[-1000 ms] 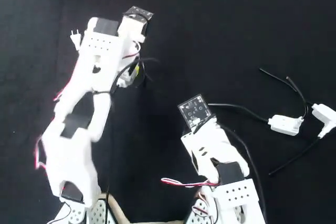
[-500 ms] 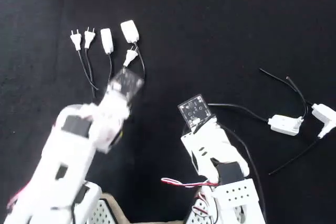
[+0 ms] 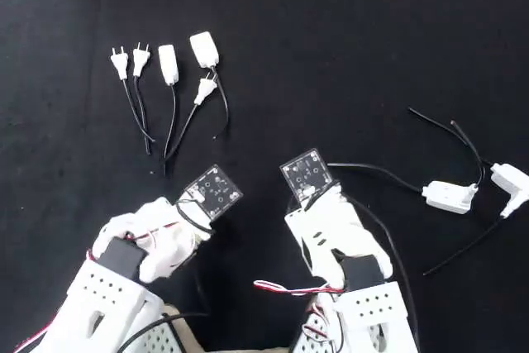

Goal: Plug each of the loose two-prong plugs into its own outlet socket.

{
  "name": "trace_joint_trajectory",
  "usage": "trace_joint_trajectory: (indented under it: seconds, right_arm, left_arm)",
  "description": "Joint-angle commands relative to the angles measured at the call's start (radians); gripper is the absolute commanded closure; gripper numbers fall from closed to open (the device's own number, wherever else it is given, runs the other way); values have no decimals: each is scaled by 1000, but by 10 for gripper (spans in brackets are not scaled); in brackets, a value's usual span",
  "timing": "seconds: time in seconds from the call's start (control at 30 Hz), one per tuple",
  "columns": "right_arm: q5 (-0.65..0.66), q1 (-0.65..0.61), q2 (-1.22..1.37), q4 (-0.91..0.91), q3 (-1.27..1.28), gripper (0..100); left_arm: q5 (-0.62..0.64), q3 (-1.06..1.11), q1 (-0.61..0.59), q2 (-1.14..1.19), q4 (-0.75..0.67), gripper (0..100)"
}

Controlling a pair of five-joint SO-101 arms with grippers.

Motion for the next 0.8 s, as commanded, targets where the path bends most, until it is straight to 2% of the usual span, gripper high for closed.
trace_joint_trajectory:
  seconds: [0.0,0.27,0.43,0.5,0.67,0.77]
  right_arm:
    - [8,-11,-4,21,-2,986]
    - [8,-11,-8,32,-2,986]
    - [8,-11,-8,32,-2,986]
    - [8,-11,-8,32,-2,986]
    - [8,-11,-8,32,-2,986]
    - [8,-11,-8,32,-2,986]
  left_arm:
    - [-6,-15,-7,78,-68,972]
    - [-5,-111,-2,365,-83,963]
    - [14,-127,-2,454,-100,757]
    - [12,-125,-2,454,-103,715]
    - [23,-157,-7,453,-101,709]
    - [78,-186,-8,443,-101,707]
